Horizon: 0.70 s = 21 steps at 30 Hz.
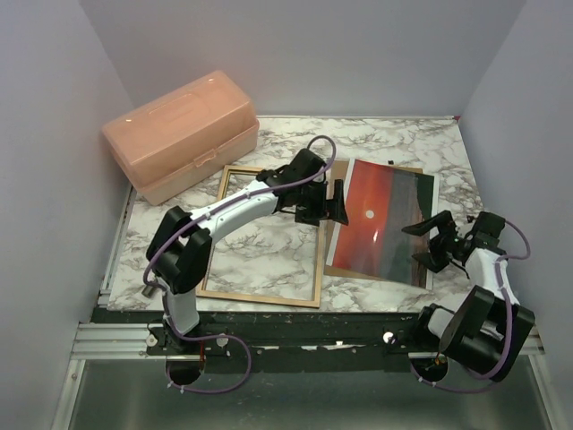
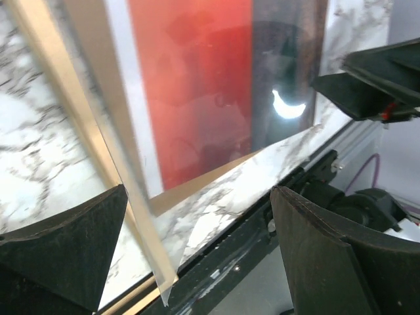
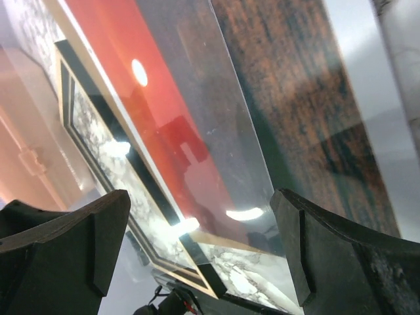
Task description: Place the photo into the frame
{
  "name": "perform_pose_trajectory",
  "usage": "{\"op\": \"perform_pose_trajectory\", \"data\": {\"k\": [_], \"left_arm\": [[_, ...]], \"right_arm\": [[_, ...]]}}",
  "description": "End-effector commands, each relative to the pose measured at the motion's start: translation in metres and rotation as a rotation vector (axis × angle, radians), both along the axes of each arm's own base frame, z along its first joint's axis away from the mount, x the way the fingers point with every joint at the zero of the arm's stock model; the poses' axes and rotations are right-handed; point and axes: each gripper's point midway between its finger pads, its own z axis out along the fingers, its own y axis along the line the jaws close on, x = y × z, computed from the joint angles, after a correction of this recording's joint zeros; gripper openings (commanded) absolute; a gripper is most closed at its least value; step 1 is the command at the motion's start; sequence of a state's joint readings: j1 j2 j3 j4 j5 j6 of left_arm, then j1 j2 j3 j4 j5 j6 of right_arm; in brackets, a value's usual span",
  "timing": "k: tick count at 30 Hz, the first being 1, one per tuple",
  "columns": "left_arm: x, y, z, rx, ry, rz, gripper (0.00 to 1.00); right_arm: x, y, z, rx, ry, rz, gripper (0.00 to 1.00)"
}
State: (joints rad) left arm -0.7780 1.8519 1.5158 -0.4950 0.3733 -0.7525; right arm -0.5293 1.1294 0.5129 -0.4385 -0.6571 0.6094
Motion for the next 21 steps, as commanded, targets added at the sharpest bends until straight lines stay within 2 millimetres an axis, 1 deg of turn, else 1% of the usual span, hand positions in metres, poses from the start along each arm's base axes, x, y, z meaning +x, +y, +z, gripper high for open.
{"op": "perform_pose_trajectory", "data": {"k": [1, 4, 6, 8, 10, 12, 15, 17, 19, 21], "left_arm": [[-0.004, 0.026, 0.011, 0.000, -0.043, 0.065, 0.92], [-0.009, 0.043, 0.008, 0.017, -0.054, 0.096, 0.92], [-0.012, 0.054, 0.004, 0.037, -0.062, 0.118, 0.93], [-0.014, 0.068, -0.002, 0.079, -0.072, 0.154, 0.93], [-0.015, 0.086, -0.011, 0.144, -0.080, 0.195, 0.94], [-0.014, 0.105, -0.022, 0.229, -0.091, 0.231, 0.95], [-0.013, 0.135, -0.043, 0.389, -0.110, 0.267, 0.97], [-0.014, 0.152, -0.056, 0.481, -0.112, 0.275, 0.98], [-0.014, 0.162, -0.066, 0.534, -0.110, 0.271, 0.99], [-0.015, 0.167, -0.074, 0.544, -0.095, 0.261, 0.99]], "right_arm": [[-0.008, 0.033, 0.013, 0.141, -0.005, 0.060, 0.99], [-0.005, 0.052, 0.016, 0.148, -0.009, 0.114, 0.99], [-0.004, 0.066, 0.015, 0.131, 0.004, 0.152, 0.99], [-0.003, 0.075, 0.012, 0.120, 0.015, 0.163, 0.99], [-0.004, 0.074, 0.006, 0.091, 0.023, 0.157, 0.99], [-0.005, 0.070, -0.001, 0.050, 0.037, 0.151, 1.00], [-0.009, 0.062, -0.015, -0.013, 0.074, 0.161, 1.00], [-0.011, 0.056, -0.025, -0.065, 0.101, 0.172, 1.00], [-0.012, 0.049, -0.032, -0.105, 0.129, 0.178, 1.00], [-0.010, 0.049, -0.034, -0.105, 0.131, 0.180, 1.00]]}}
